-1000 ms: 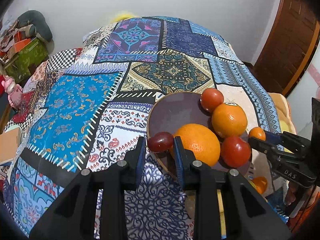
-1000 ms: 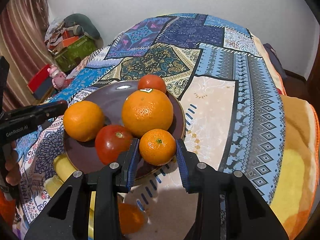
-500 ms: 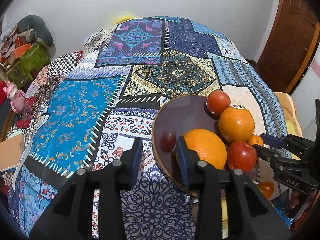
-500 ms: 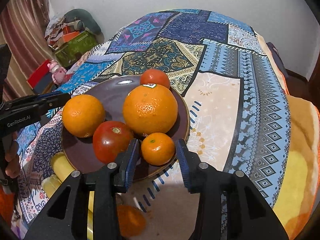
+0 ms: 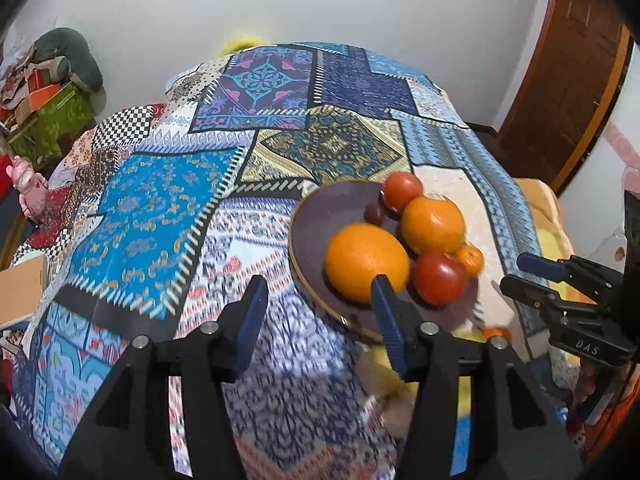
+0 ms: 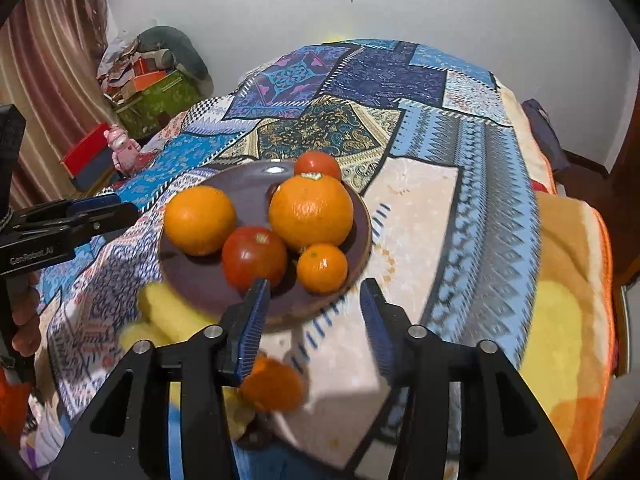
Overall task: Organize fruits
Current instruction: 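Move right tool to a corn cob while left tool moves to the other cob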
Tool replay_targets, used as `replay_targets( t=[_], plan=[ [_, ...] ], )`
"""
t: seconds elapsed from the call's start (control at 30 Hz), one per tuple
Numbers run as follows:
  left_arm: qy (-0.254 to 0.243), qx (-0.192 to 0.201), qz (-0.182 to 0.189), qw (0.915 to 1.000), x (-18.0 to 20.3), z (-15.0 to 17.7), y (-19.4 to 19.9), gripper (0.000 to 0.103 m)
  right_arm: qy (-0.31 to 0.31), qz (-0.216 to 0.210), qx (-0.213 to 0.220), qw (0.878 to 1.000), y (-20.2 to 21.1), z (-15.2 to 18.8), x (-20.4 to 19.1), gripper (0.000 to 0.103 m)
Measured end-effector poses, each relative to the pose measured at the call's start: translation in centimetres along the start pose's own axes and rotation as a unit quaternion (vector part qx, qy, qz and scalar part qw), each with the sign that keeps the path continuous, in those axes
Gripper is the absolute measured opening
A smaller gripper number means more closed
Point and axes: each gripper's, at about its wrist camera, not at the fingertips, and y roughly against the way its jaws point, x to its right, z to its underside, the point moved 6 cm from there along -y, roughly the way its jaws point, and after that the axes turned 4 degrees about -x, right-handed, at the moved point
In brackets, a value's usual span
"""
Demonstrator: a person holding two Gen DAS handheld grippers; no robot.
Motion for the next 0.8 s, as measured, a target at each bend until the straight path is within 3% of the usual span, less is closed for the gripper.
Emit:
replay_targets(
  t=[0.4, 0.5, 0.63, 0.8],
  plan=[
    [0.009, -0.059, 0.0, 0.9982, 0.5, 6.4, -0.8, 0.058, -0.022, 0.001, -0.047, 0.999, 1.2, 6.4, 0.1, 0.05],
    [0.001, -0.078, 0.0, 0.997, 1.2, 8.0, -1.5, 0.058, -0.026, -0.007, -0.057, 0.998, 0.7, 7.0, -0.4, 0.05],
    [-0.018, -0.07, -0.025, 0.9971, 2.0, 8.7, -0.9, 0.058, -0.022, 0.008, -0.056, 0.998, 0.3, 6.9, -0.7, 0.05],
    [-0.015, -0.076, -0.011, 0.9969, 2.5, 9.5, -0.2, 0.056, -0.036, 0.0, -0.056, 0.998, 0.3, 7.0, -0.3, 0.047]
  ],
)
